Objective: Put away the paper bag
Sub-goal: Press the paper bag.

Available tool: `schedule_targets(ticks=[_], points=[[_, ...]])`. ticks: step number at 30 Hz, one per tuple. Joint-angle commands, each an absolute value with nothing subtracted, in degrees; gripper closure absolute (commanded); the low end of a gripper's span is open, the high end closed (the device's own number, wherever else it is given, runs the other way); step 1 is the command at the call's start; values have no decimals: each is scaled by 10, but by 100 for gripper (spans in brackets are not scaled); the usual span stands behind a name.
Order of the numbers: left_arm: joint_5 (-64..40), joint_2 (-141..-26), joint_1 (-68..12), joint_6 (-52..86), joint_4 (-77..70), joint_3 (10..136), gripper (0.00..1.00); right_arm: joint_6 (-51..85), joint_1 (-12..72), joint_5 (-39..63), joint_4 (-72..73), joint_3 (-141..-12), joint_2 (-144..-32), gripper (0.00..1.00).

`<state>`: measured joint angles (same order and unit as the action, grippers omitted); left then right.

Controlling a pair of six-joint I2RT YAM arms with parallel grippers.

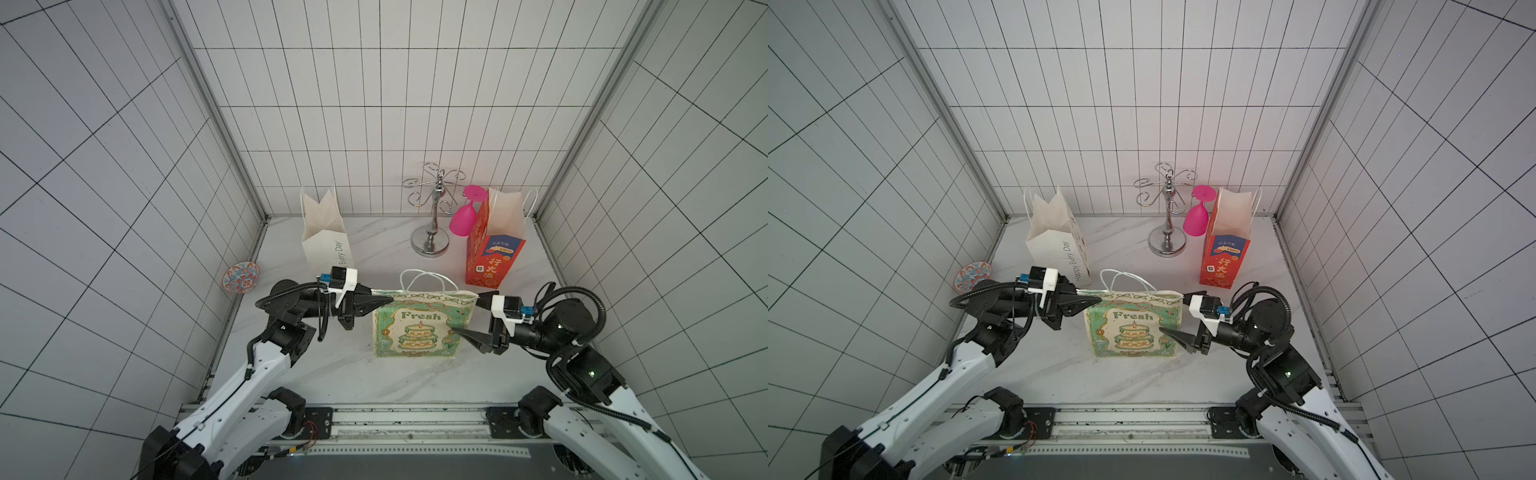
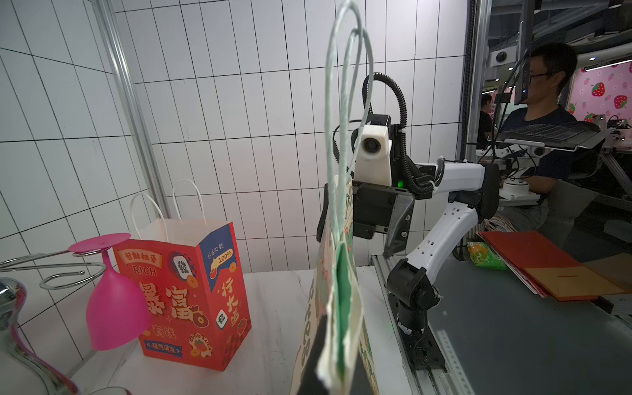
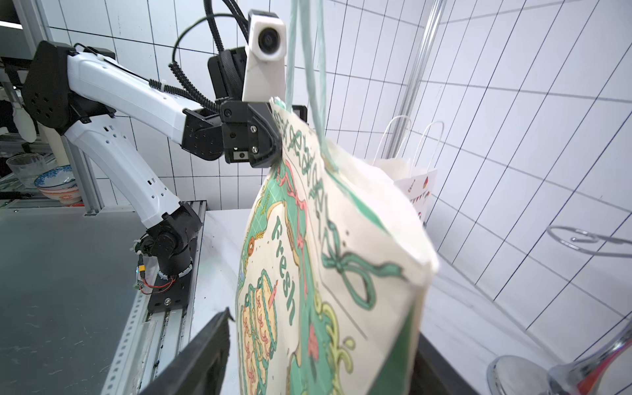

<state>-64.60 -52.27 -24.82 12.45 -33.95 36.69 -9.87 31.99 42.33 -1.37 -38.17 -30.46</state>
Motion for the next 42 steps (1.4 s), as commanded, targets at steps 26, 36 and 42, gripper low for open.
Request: schedule_targets(ticks=[26, 36, 42], points=[[-649, -496, -251, 112, -324, 356, 43, -26, 328, 473, 65, -403, -341, 100], [-651, -515, -254, 193, -415, 376, 36, -81, 328, 492, 1, -409, -340, 100], [-661, -522, -264, 204, -414, 382, 62, -100, 329, 495, -7, -405, -344, 100]])
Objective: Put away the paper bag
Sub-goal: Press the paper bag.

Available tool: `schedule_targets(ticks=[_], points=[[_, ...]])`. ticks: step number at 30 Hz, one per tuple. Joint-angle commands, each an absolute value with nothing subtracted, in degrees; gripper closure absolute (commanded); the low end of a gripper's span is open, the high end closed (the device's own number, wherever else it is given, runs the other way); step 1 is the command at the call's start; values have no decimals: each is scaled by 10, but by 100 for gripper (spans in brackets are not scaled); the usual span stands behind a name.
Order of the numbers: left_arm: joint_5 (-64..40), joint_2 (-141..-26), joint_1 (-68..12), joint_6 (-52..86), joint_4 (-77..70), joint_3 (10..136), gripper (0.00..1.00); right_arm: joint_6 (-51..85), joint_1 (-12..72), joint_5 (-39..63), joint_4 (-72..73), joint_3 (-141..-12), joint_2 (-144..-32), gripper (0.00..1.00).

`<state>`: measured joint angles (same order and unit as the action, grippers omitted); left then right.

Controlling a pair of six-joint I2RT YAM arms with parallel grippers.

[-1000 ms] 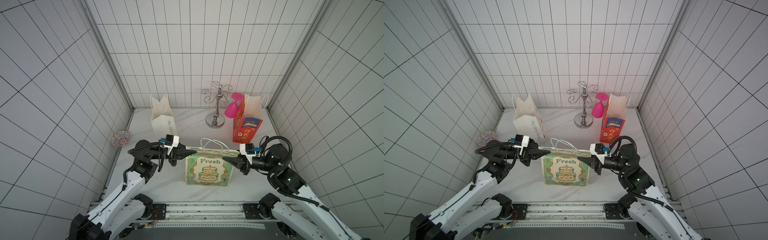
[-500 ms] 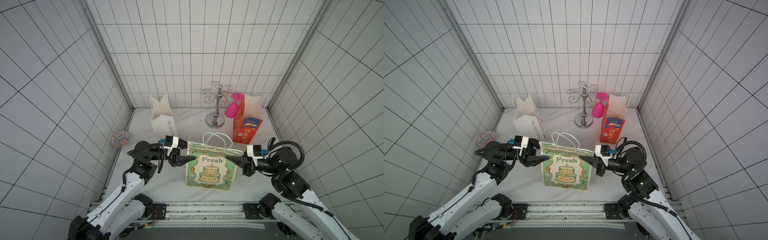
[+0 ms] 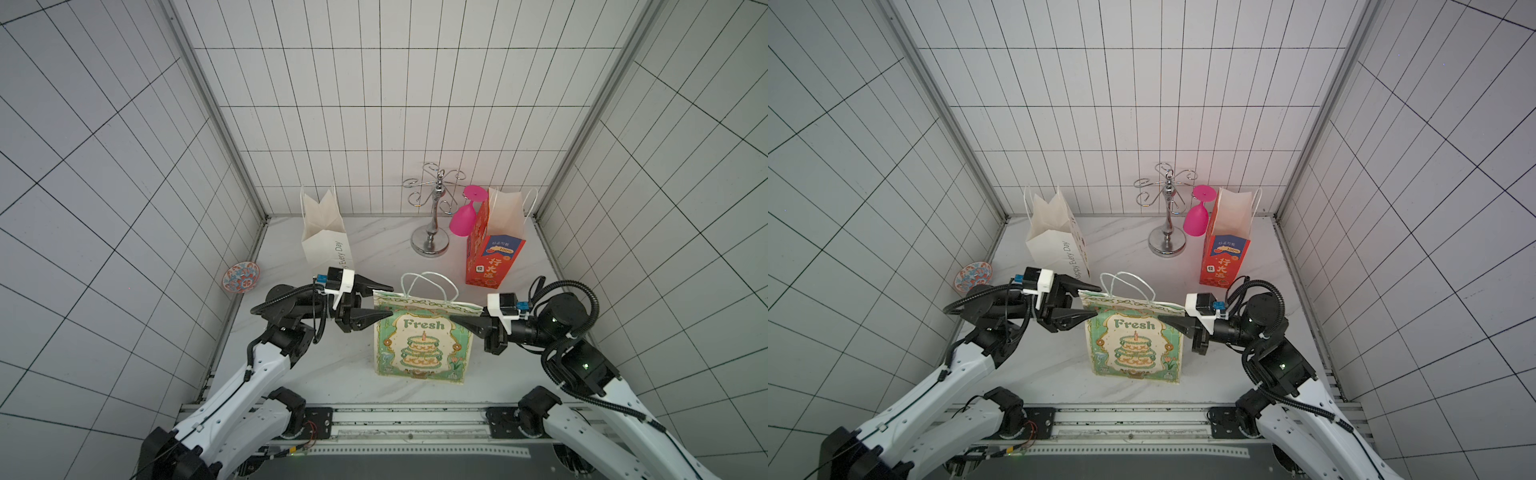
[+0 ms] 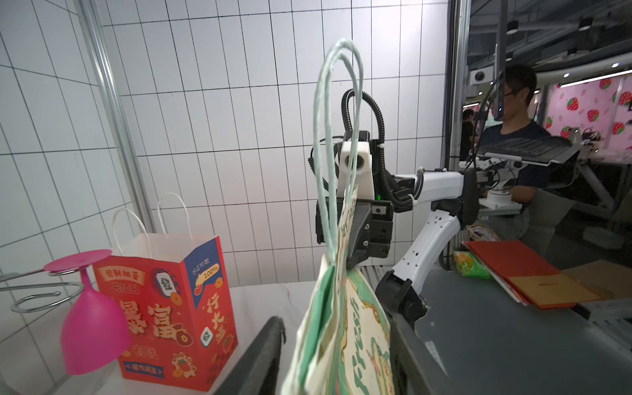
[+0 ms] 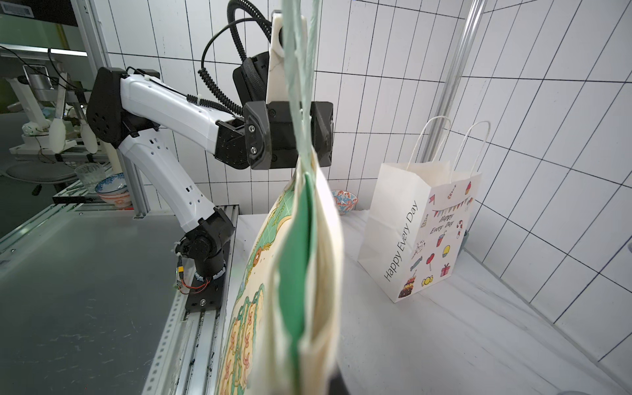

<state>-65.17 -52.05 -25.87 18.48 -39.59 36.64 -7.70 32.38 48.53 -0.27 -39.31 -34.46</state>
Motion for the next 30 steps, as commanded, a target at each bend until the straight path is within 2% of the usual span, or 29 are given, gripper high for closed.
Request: schedule_targets(ticks=[1, 5, 6, 10, 11, 12, 13, 15, 19, 21, 22, 27, 30], points=[[-663, -521, -263, 203, -411, 381, 68, -102, 328, 495, -7, -405, -345, 100], [-670, -519, -263, 187, -386, 382, 96, -105, 329, 489, -5, -403, -344, 100], [-670, -518, -264, 180, -376, 382, 100, -105, 328, 487, -5, -403, -343, 100], [-666, -517, -263, 167, -358, 381, 100, -99, 329, 487, 0, -405, -338, 100], [-660, -516, -264, 165, -350, 381, 79, -94, 328, 486, 5, -405, -336, 100], [-648, -515, -263, 159, -337, 380, 53, -88, 328, 486, 12, -405, -334, 100], [-642, -513, -263, 151, -329, 377, 43, -84, 329, 486, 18, -406, -333, 100], [-643, -511, -263, 139, -321, 369, 34, -78, 329, 485, 26, -409, -329, 100], [-661, -515, -264, 129, -306, 359, 34, -76, 329, 481, 27, -415, -329, 100], [-670, -514, -265, 115, -291, 357, 39, -76, 329, 474, 27, -416, -328, 100], [-673, -513, -265, 108, -281, 357, 44, -75, 329, 470, 27, -417, -328, 100], [-687, -511, -265, 73, -242, 361, 84, -68, 329, 456, 30, -419, -325, 100], [-691, -510, -265, 63, -232, 364, 100, -67, 329, 453, 31, -419, -322, 100]])
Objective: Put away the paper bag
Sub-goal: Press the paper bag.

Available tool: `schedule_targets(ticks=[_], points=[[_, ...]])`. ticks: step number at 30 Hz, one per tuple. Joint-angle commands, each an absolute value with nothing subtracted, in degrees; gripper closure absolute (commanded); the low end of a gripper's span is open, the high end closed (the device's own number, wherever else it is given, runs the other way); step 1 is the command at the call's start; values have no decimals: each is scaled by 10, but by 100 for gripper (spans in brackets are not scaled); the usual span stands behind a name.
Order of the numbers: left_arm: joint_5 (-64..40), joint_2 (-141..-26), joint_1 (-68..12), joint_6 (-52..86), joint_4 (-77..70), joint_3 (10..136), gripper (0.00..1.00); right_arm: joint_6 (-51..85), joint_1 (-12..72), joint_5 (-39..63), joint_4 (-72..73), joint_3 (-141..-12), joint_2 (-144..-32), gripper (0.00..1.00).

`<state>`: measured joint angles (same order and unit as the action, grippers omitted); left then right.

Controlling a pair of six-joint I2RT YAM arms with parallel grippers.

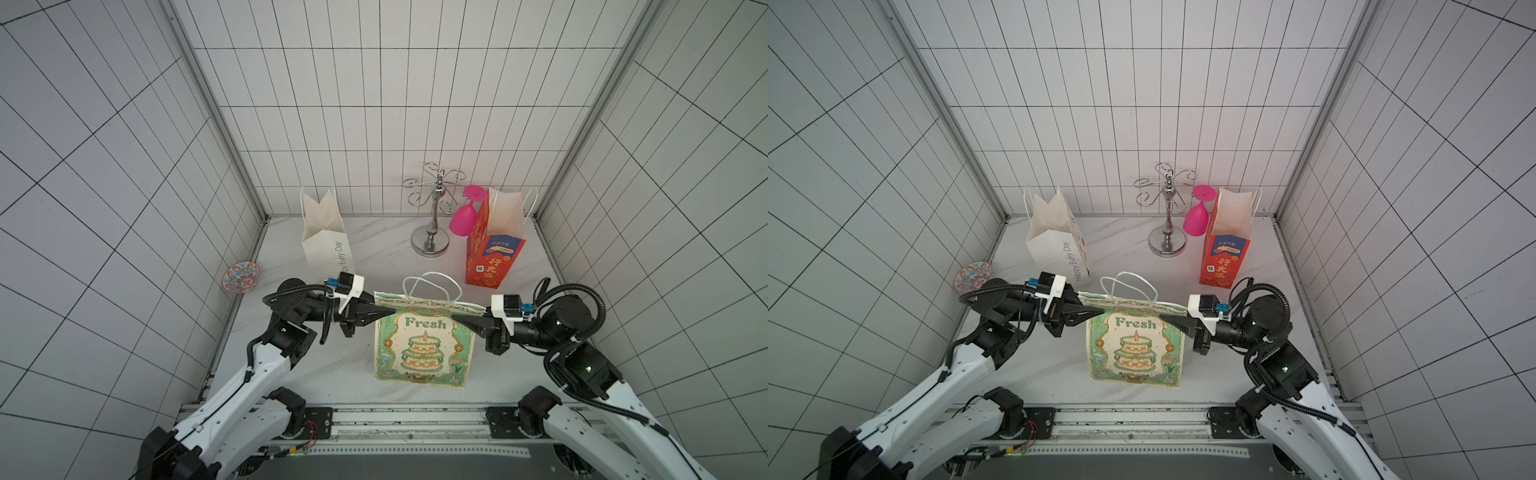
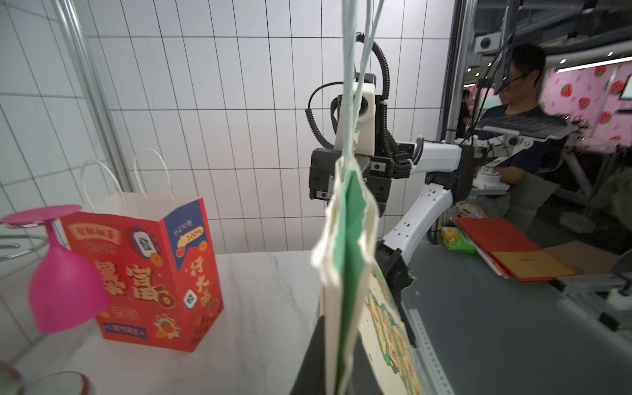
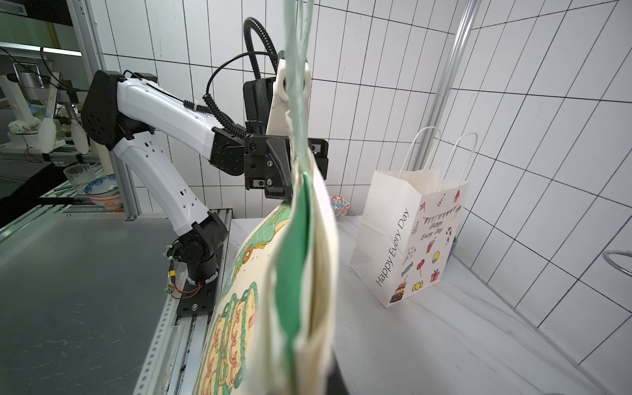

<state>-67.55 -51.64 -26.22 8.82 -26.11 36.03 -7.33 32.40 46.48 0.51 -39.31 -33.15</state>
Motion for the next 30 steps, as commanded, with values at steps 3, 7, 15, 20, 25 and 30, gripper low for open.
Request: schedule_targets(ticks=[3, 7, 15, 20, 25, 30], points=[[-692, -509, -266, 59, -223, 366, 93, -57, 330, 451, 46, -416, -317, 100], [-679, -495, -268, 43, -191, 365, 40, -51, 329, 446, 57, -416, -312, 100], [-689, -472, -269, -1, -129, 359, 62, -49, 329, 445, 61, -422, -309, 100], [-692, -472, -269, -11, -114, 365, 93, -53, 329, 449, 60, -423, -308, 100], [-685, -471, -269, -32, -88, 368, 85, -64, 329, 453, 52, -426, -307, 100], [-661, -462, -271, -41, -81, 351, 29, -81, 329, 471, 46, -429, -304, 100]])
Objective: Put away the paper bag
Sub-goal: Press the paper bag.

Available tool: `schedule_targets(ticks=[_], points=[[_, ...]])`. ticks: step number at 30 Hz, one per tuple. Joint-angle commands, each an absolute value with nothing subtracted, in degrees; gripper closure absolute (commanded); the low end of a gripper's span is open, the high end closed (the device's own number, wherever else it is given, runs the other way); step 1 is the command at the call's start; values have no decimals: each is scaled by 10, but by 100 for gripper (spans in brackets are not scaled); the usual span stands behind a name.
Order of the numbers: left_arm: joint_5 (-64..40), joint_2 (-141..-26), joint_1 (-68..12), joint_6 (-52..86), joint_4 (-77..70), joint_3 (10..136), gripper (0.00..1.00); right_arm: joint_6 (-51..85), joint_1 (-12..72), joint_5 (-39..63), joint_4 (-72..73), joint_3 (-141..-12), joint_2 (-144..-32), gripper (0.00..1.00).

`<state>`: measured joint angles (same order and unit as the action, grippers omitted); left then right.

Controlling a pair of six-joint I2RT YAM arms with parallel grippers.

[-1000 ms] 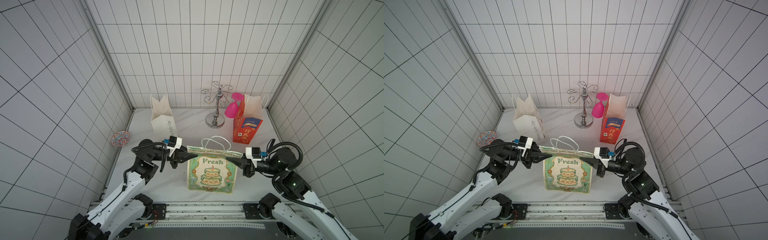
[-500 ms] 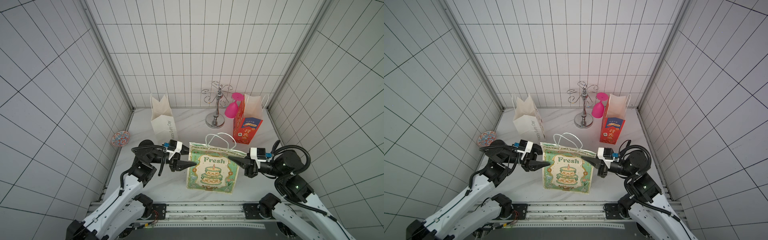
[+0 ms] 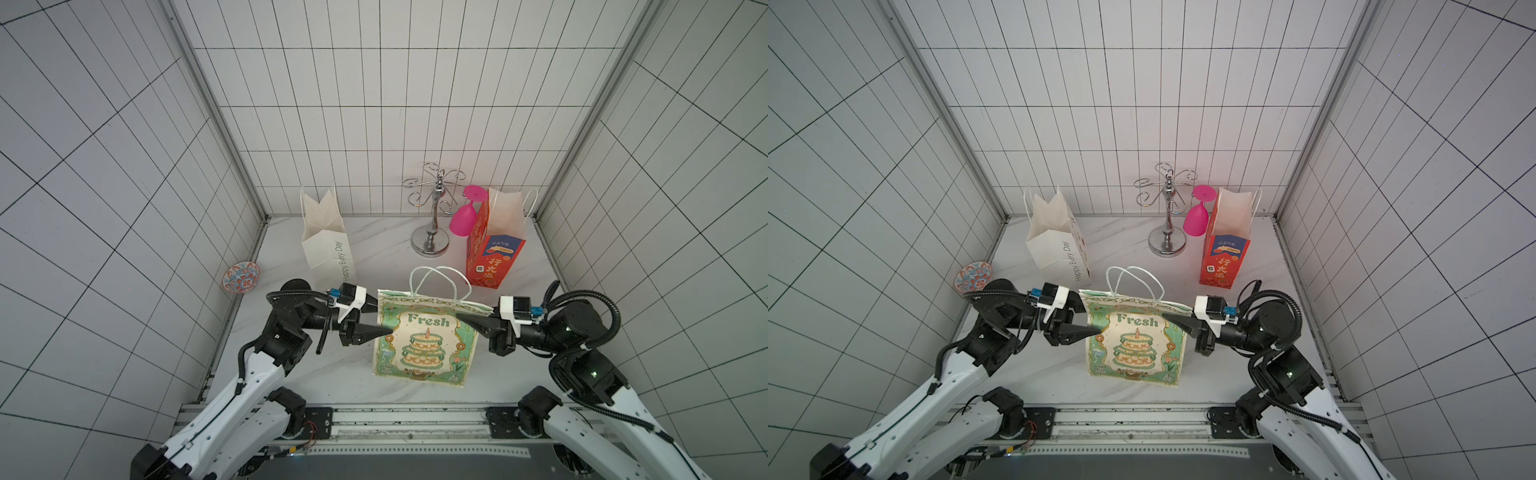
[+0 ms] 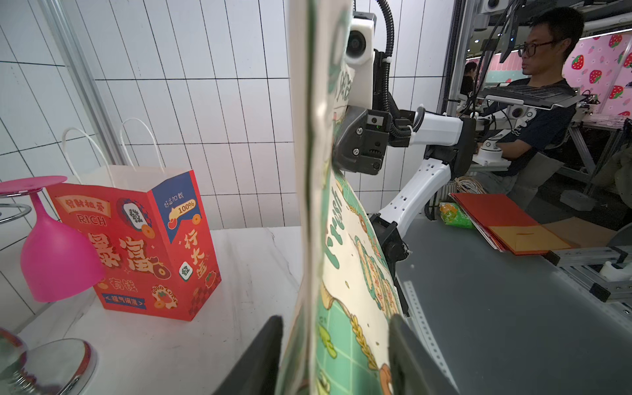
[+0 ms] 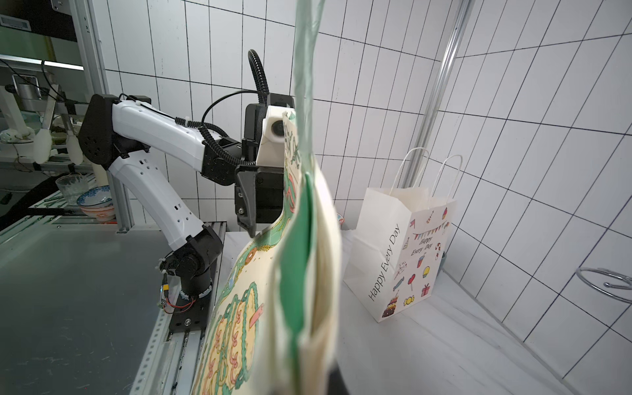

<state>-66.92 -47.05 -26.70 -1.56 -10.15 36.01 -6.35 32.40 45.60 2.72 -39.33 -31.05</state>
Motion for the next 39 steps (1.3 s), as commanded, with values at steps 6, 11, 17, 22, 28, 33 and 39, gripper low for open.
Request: schedule_targets(ticks=[6, 11, 17, 22, 28, 33, 39], points=[[-664, -470, -278, -58, -74, 339, 27, -108, 329, 495, 25, -435, -315, 100], [-664, -480, -278, -88, -41, 350, 55, -122, 329, 496, 17, -435, -311, 100], [-671, -485, -279, -98, -32, 351, 76, -144, 329, 483, 3, -435, -304, 100], [-631, -478, -278, -95, -29, 350, 30, -143, 329, 470, 9, -437, -303, 100], [-479, -452, -254, -56, -32, 365, 7, -133, 329, 387, -9, -418, -302, 100], [-319, -412, -234, 63, -99, 349, 4, -51, 337, 246, 27, -384, -341, 100], [-223, -401, -235, 227, -101, 346, 2, -1, 438, 89, 240, -291, -397, 100]])
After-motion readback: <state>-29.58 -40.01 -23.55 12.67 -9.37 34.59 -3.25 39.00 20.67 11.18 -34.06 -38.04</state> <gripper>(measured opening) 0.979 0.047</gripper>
